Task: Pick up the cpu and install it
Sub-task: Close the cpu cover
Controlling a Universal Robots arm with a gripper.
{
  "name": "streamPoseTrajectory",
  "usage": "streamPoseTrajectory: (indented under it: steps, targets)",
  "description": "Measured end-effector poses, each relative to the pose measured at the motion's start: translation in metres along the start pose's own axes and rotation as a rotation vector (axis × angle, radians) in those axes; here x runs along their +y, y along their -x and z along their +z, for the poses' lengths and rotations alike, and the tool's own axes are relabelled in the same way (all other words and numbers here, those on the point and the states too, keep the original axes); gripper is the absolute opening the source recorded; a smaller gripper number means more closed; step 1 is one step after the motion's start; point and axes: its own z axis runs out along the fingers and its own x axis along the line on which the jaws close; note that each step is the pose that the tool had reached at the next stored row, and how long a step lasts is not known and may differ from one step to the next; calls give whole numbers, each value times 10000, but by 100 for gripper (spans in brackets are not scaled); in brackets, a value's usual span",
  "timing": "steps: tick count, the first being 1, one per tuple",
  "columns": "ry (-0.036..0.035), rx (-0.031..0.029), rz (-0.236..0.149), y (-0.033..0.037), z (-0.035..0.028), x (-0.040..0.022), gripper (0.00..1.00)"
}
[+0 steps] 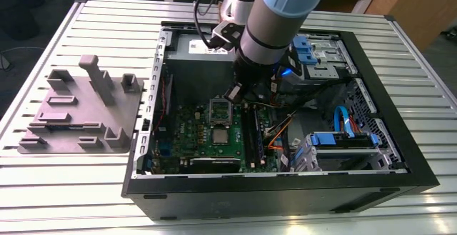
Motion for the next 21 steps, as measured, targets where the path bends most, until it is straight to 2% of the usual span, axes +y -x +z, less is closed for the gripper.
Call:
streamPoseTrajectory:
  steps: [5,13,21]
  targets:
    - [-96,130,18,1,-11,2,10]
    - [-148,196,26,3,-51,10,10]
    - [-276,370,46,2,-72,16,10]
